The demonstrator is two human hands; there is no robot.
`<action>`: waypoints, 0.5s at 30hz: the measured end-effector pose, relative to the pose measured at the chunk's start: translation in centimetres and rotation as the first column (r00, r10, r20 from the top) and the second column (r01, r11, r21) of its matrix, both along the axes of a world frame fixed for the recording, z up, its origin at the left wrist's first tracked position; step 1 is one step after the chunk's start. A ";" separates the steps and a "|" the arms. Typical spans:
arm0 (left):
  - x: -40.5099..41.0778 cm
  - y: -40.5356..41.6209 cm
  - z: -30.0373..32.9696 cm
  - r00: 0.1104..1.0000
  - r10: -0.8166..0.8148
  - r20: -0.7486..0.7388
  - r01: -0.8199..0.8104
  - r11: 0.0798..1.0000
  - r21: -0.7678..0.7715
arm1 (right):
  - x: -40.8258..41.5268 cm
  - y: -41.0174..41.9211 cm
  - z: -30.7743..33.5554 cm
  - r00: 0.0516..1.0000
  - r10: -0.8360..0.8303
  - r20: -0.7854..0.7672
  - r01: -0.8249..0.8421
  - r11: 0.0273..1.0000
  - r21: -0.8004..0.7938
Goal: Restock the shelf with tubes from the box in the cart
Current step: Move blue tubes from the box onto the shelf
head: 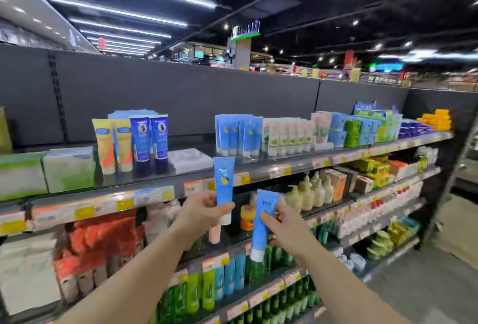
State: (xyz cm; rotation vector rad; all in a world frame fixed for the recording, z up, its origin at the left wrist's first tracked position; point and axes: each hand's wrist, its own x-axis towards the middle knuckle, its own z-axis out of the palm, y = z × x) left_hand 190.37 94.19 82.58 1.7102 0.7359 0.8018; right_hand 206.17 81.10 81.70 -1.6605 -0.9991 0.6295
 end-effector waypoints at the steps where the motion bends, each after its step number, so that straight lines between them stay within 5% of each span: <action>1: 1.0 1.6 0.5 1.000 0.017 0.010 -0.018 1.000 0.018 | 1.0 1.3 0.3 1.000 -0.007 0.018 0.006 1.000 0.008; 9: 8.5 11.1 5.5 0.986 0.154 0.066 -0.161 0.980 0.115 | 9.3 11.0 4.5 1.000 -0.031 0.003 0.030 0.990 0.137; 15: 12.8 15.1 6.0 0.946 0.322 -0.043 -0.297 0.911 0.288 | 14.3 15.1 4.7 0.999 -0.030 0.010 0.028 0.982 0.185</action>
